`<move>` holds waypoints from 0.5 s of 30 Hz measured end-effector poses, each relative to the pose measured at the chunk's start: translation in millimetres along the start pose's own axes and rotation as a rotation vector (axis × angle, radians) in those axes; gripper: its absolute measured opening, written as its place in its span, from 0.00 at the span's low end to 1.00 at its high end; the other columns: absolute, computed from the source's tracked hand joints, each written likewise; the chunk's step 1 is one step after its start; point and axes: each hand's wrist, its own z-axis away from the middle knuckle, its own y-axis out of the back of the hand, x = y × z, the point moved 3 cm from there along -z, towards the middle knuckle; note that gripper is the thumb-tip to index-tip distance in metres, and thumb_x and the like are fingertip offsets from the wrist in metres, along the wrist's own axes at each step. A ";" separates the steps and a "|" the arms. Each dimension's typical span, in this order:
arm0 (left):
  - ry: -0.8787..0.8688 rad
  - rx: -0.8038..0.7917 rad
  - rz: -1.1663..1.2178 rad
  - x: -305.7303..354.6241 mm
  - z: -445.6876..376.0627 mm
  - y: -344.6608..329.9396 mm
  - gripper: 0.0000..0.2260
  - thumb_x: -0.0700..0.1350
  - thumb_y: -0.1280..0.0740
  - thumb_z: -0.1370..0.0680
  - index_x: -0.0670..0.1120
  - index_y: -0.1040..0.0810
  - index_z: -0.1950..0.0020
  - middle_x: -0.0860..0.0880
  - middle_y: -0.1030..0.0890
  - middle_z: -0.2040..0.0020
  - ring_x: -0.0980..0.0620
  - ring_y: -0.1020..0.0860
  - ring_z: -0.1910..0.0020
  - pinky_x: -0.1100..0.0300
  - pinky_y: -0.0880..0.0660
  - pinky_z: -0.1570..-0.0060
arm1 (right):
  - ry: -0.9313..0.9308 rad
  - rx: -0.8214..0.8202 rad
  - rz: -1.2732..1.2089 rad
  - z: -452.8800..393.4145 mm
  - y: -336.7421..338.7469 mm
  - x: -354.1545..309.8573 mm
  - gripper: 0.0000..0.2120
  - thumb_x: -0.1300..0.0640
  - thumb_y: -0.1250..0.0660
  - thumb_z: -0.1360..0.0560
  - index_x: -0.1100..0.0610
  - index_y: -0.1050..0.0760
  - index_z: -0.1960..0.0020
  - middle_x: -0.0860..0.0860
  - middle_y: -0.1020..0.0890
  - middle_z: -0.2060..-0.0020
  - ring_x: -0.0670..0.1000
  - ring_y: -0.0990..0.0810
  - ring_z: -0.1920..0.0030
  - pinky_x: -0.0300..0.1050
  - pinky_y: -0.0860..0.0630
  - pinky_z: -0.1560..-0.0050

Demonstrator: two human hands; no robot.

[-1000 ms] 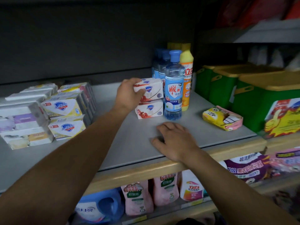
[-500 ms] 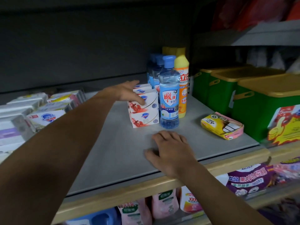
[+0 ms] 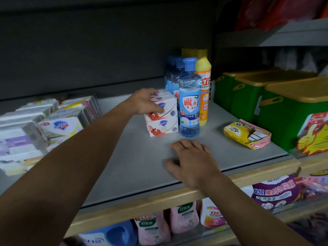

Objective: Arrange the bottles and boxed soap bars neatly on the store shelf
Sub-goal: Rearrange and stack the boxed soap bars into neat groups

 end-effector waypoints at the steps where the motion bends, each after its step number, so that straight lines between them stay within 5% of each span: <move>1: -0.010 0.015 0.016 -1.1 1.5 -2.5 0.34 0.49 0.23 0.32 0.49 0.31 0.28 0.49 0.24 0.38 0.51 0.22 0.46 0.59 0.26 0.47 | -0.001 0.000 -0.002 0.1 0.2 -0.5 0.25 0.37 0.47 0.24 0.48 0.32 0.33 0.46 0.30 0.36 0.52 0.36 0.32 0.50 0.43 0.30; 15: -0.038 -0.017 0.066 1.4 5.5 -0.8 0.33 0.47 0.23 0.30 0.52 0.32 0.27 0.50 0.27 0.37 0.53 0.19 0.52 0.58 0.20 0.53 | 0.002 0.010 0.001 -1.4 -0.2 0.3 0.26 0.36 0.46 0.24 0.47 0.32 0.32 0.46 0.30 0.35 0.52 0.36 0.32 0.50 0.42 0.31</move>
